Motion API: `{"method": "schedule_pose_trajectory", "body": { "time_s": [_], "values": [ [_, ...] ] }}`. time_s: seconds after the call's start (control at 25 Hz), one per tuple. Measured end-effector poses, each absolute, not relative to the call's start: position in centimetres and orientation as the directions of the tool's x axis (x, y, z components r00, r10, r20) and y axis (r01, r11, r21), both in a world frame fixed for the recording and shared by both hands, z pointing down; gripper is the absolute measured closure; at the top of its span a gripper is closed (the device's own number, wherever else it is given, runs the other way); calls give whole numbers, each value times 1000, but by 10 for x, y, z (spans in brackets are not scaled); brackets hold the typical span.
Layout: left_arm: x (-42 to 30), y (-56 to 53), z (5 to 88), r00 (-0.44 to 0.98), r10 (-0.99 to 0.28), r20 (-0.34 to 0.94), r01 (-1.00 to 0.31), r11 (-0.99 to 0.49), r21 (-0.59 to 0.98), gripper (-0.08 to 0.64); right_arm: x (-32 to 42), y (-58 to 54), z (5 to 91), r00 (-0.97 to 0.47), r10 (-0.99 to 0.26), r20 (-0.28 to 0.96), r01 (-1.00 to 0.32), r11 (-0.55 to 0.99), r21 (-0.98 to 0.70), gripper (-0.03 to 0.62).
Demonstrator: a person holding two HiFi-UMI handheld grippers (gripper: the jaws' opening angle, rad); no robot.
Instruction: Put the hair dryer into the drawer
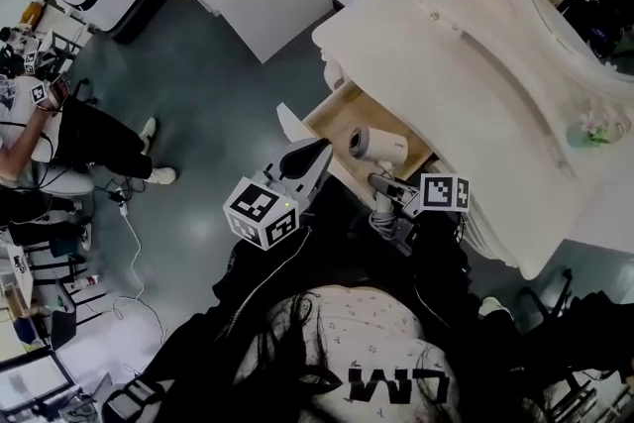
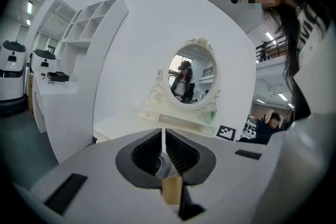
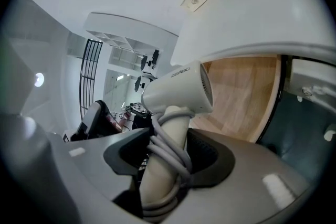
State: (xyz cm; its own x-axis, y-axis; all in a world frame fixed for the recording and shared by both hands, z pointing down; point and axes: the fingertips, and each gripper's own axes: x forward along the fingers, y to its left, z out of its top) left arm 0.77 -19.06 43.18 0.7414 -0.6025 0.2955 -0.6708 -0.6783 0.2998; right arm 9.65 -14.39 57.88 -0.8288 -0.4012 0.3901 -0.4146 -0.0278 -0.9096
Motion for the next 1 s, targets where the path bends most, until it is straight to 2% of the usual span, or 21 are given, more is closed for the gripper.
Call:
{"method": "schedule_pose_trajectory", "body": {
  "time_s": [0.76,1.0],
  "values": [
    [-4,-252,454,821,-500,275,-570,-729,378,558,84,-200,673,-758,-212,616,-625,-31,-780,359],
    [-17,-264,461,818,-501,282,-575,-720,389,558,83,-222,697,-720,-221,658,-674,-4,-738,359]
  ]
}}
